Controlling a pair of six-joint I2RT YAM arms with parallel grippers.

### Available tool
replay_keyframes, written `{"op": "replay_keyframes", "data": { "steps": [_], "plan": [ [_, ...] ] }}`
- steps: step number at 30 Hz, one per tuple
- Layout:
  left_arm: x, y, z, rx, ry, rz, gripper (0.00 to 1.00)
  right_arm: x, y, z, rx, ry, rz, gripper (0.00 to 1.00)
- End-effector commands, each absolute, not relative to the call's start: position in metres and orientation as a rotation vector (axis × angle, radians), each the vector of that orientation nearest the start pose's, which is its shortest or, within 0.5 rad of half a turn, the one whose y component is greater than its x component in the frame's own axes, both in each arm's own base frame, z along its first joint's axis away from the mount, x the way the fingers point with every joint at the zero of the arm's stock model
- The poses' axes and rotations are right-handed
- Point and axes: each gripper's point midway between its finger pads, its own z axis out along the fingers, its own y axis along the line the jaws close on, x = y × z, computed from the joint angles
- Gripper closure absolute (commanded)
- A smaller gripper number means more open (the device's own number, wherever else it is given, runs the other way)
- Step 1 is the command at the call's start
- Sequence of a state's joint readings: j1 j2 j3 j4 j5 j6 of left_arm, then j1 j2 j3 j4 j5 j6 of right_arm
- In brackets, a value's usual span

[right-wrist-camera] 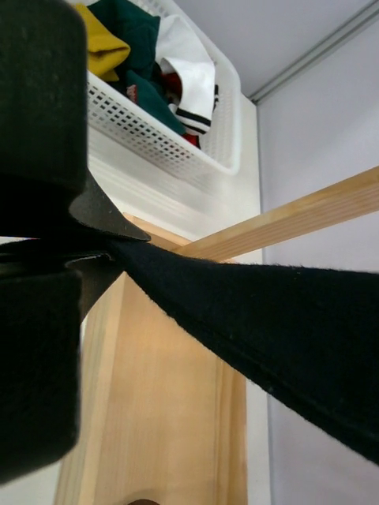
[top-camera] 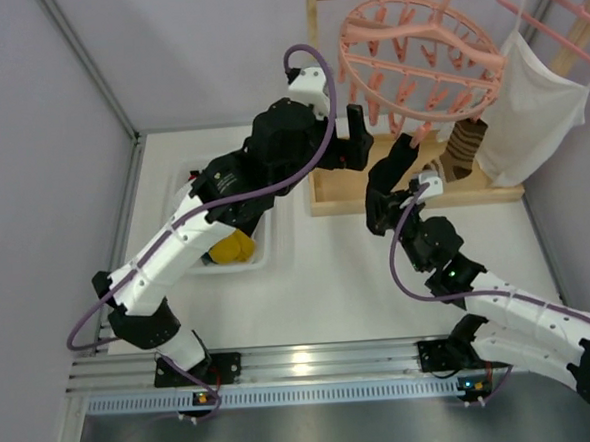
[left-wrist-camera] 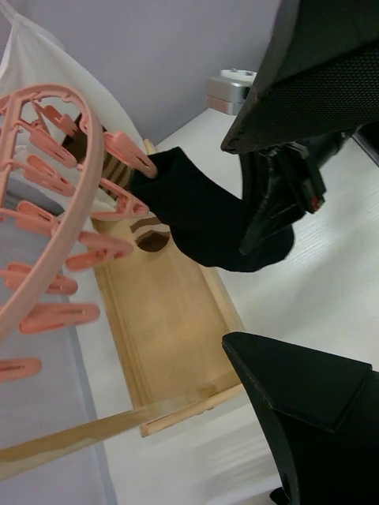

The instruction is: Remove the socks clipped to the hanger

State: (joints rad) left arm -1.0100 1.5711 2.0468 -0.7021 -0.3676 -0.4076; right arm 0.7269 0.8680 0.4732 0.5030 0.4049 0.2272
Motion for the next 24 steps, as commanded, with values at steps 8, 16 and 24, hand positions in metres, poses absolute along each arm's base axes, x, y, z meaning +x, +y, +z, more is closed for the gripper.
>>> {"op": "replay_keyframes", "data": {
  "steps": [8, 16, 24],
  "plan": [
    [0.306, -0.368, 0.503, 0.302, 1.639, -0.584, 0.01, 0.302, 0.213, 0.280, -0.015, 1.468, 0.386, 1.00],
    [0.333, -0.396, 0.468, 0.377, 1.666, -0.448, 0.01, 0.299, 0.248, 0.281, -0.063, 1.474, 0.293, 1.00],
    [0.340, -0.397, 0.463, 0.400, 1.651, -0.346, 0.01, 0.308, 0.278, 0.274, -0.171, 1.477, 0.225, 1.00]
  ]
}}
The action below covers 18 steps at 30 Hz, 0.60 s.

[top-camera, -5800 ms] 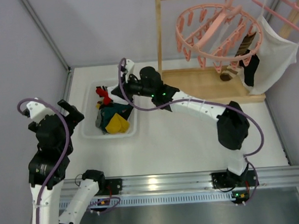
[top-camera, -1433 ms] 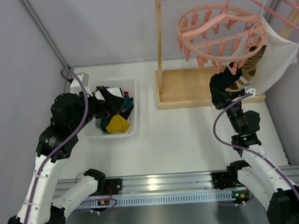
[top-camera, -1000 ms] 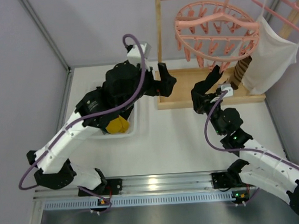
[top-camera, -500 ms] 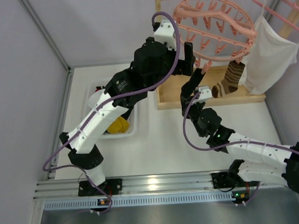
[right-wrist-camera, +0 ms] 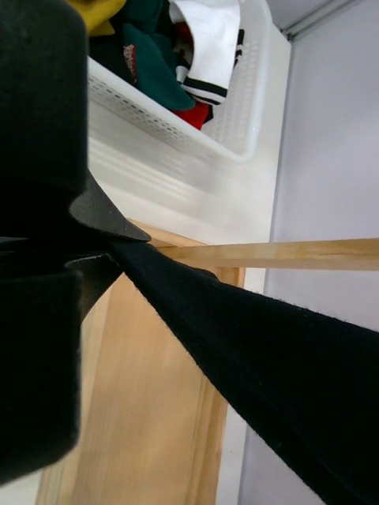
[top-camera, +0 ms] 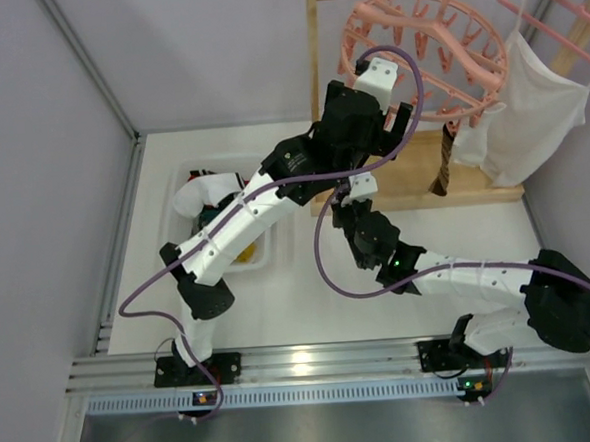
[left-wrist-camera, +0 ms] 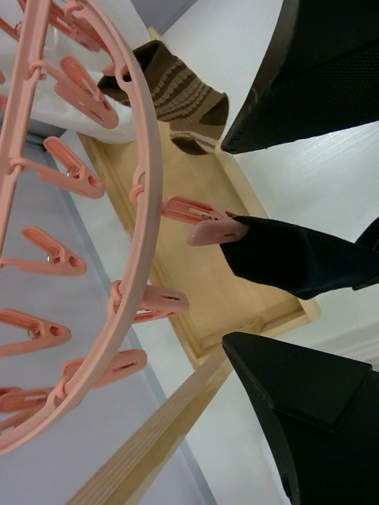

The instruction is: Remove the socks clipped to the hanger

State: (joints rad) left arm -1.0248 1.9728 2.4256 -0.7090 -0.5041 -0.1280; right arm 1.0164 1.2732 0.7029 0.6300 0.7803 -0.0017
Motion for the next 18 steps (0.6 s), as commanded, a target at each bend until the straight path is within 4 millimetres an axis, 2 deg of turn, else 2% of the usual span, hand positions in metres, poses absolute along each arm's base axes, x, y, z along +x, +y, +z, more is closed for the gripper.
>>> {"op": "replay_keyframes", "data": {
  "steps": [1, 3, 5, 9, 18],
  "plan": [
    [0.339, -0.397, 0.463, 0.410, 1.643, -0.313, 0.02, 0.308, 0.283, 0.280, -0.175, 1.470, 0.231, 1.00],
    [0.344, -0.395, 0.458, 0.402, 1.647, -0.250, 0.01, 0.311, 0.292, 0.275, -0.208, 1.480, 0.210, 1.00],
    [0.349, -0.387, 0.454, 0.396, 1.645, -0.164, 0.01, 0.313, 0.298, 0.280, -0.221, 1.473, 0.202, 1.00],
    [0.363, -0.384, 0.443, 0.410, 1.642, -0.020, 0.02, 0.312, 0.309, 0.283, -0.244, 1.469, 0.202, 1.00],
    [0.374, -0.395, 0.430, 0.455, 1.632, 0.043, 0.09, 0.310, 0.324, 0.283, -0.293, 1.474, 0.192, 1.00]
  ]
}}
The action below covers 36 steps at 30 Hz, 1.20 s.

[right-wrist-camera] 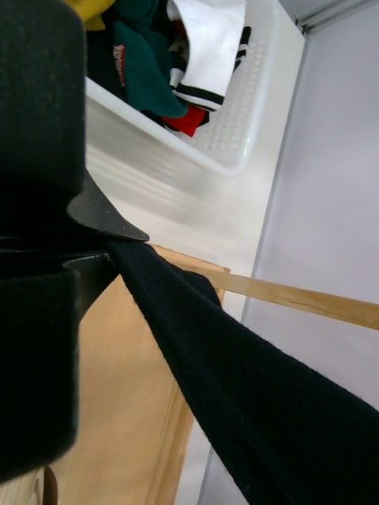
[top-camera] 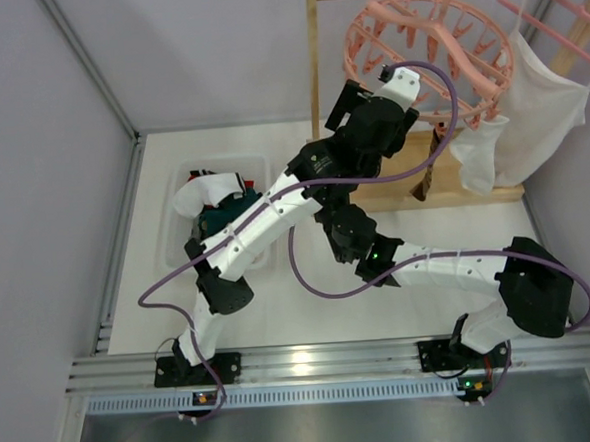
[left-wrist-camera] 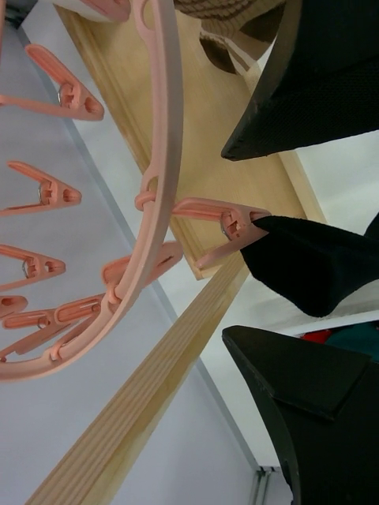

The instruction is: Remove the socks clipped to the hanger

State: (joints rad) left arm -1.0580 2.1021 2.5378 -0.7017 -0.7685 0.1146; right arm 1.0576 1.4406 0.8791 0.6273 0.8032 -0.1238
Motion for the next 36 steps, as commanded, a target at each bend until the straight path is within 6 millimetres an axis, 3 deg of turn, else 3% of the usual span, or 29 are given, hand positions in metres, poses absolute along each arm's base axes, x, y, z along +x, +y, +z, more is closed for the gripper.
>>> {"op": "replay_keyframes", "data": {
  "steps": [1, 12, 22, 33, 36],
  "plan": [
    [0.376, -0.394, 0.430, 0.449, 1.628, 0.058, 0.12, 0.310, 0.325, 0.284, -0.299, 1.474, 0.187, 1.00],
    [0.394, -0.399, 0.424, 0.426, 1.598, 0.108, 0.25, 0.299, 0.333, 0.291, -0.360, 1.457, 0.228, 1.00],
    [0.388, -0.418, 0.417, 0.452, 1.614, -0.029, 0.25, 0.298, 0.342, 0.292, -0.404, 1.452, 0.244, 1.00],
    [0.407, -0.409, 0.393, 0.442, 1.666, -0.021, 0.24, 0.296, 0.341, 0.292, -0.419, 1.447, 0.249, 1.00],
    [0.409, -0.408, 0.394, 0.433, 1.662, -0.009, 0.27, 0.295, 0.342, 0.293, -0.427, 1.443, 0.255, 1.00]
  ]
}}
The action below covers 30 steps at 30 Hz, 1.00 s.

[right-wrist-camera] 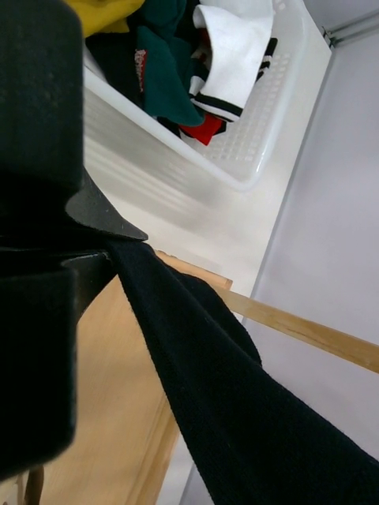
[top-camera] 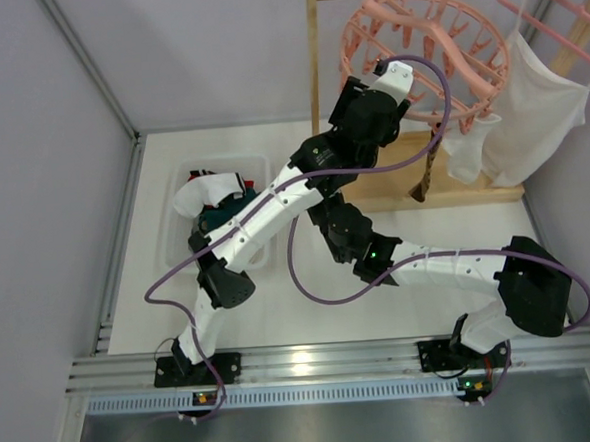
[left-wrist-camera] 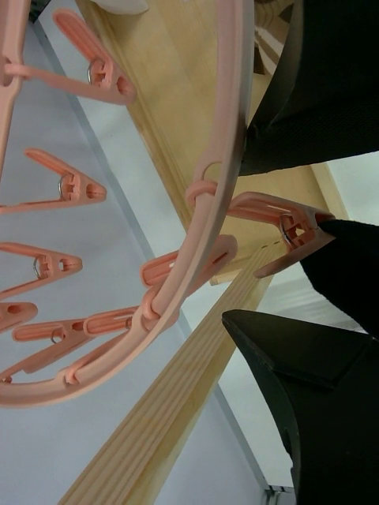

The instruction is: Remove the socks clipped to the hanger

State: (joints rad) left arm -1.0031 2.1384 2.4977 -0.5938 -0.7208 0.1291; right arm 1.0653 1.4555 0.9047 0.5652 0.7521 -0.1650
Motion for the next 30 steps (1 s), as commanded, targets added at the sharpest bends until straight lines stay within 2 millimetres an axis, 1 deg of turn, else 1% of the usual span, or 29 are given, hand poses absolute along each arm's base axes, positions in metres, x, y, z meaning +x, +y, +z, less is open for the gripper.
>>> {"op": "replay_keyframes", "data": {
  "steps": [1, 2, 3, 4, 6, 7, 11, 13, 14, 15, 16, 18, 19, 20, 22, 23, 24, 25, 26, 27, 28, 29, 30],
  "plan": [
    [0.411, -0.410, 0.390, 0.439, 1.665, -0.003, 0.28, 0.295, 0.343, 0.292, -0.432, 1.444, 0.260, 1.00],
    [0.411, -0.410, 0.395, 0.434, 1.656, -0.002, 0.29, 0.294, 0.343, 0.293, -0.433, 1.441, 0.267, 1.00],
    [0.412, -0.411, 0.395, 0.436, 1.653, -0.003, 0.33, 0.293, 0.343, 0.293, -0.434, 1.442, 0.271, 1.00],
    [0.414, -0.413, 0.392, 0.439, 1.654, 0.002, 0.36, 0.293, 0.344, 0.293, -0.436, 1.442, 0.277, 1.00],
    [0.416, -0.413, 0.393, 0.436, 1.651, -0.001, 0.38, 0.291, 0.343, 0.292, -0.437, 1.441, 0.286, 1.00],
    [0.417, -0.413, 0.391, 0.438, 1.654, 0.001, 0.43, 0.291, 0.343, 0.293, -0.440, 1.439, 0.290, 1.00],
    [0.418, -0.413, 0.391, 0.430, 1.656, -0.006, 0.52, 0.290, 0.341, 0.291, -0.443, 1.441, 0.282, 1.00],
    [0.418, -0.414, 0.391, 0.434, 1.655, -0.008, 0.60, 0.290, 0.340, 0.292, -0.440, 1.439, 0.285, 1.00],
    [0.418, -0.413, 0.394, 0.426, 1.650, -0.014, 0.63, 0.290, 0.339, 0.290, -0.441, 1.440, 0.282, 1.00],
    [0.418, -0.413, 0.393, 0.428, 1.653, -0.015, 0.69, 0.288, 0.337, 0.288, -0.436, 1.442, 0.287, 1.00],
    [0.417, -0.413, 0.395, 0.426, 1.650, -0.021, 0.72, 0.288, 0.336, 0.291, -0.429, 1.438, 0.293, 1.00],
    [0.417, -0.414, 0.395, 0.423, 1.650, -0.031, 0.76, 0.286, 0.332, 0.285, -0.422, 1.445, 0.300, 1.00],
    [0.416, -0.415, 0.395, 0.425, 1.652, -0.036, 0.78, 0.284, 0.329, 0.286, -0.411, 1.441, 0.308, 1.00],
    [0.416, -0.414, 0.395, 0.422, 1.653, -0.037, 0.80, 0.282, 0.326, 0.279, -0.413, 1.451, 0.306, 1.00],
    [0.415, -0.414, 0.398, 0.419, 1.650, -0.043, 0.80, 0.278, 0.320, 0.279, -0.397, 1.450, 0.330, 1.00],
    [0.415, -0.414, 0.396, 0.421, 1.655, -0.047, 0.78, 0.275, 0.316, 0.270, -0.409, 1.465, 0.326, 1.00],
    [0.412, -0.412, 0.401, 0.414, 1.651, -0.057, 0.71, 0.273, 0.313, 0.264, -0.416, 1.482, 0.327, 1.00],
    [0.412, -0.412, 0.397, 0.413, 1.661, -0.063, 0.67, 0.269, 0.307, 0.268, -0.409, 1.477, 0.348, 1.00],
    [0.410, -0.411, 0.398, 0.409, 1.663, -0.071, 0.61, 0.263, 0.303, 0.255, -0.437, 1.497, 0.349, 1.00],
    [0.409, -0.410, 0.400, 0.405, 1.663, -0.082, 0.49, 0.260, 0.299, 0.250, -0.433, 1.512, 0.367, 1.00],
    [0.406, -0.407, 0.407, 0.396, 1.658, -0.095, 0.48, 0.254, 0.297, 0.242, -0.460, 1.529, 0.386, 1.00],
    [0.404, -0.406, 0.406, 0.388, 1.663, -0.104, 0.46, 0.247, 0.288, 0.236, -0.464, 1.536, 0.400, 1.00],
    [0.403, -0.405, 0.408, 0.382, 1.664, -0.112, 0.44, 0.242, 0.285, 0.232, -0.467, 1.546, 0.418, 1.00]
  ]
}}
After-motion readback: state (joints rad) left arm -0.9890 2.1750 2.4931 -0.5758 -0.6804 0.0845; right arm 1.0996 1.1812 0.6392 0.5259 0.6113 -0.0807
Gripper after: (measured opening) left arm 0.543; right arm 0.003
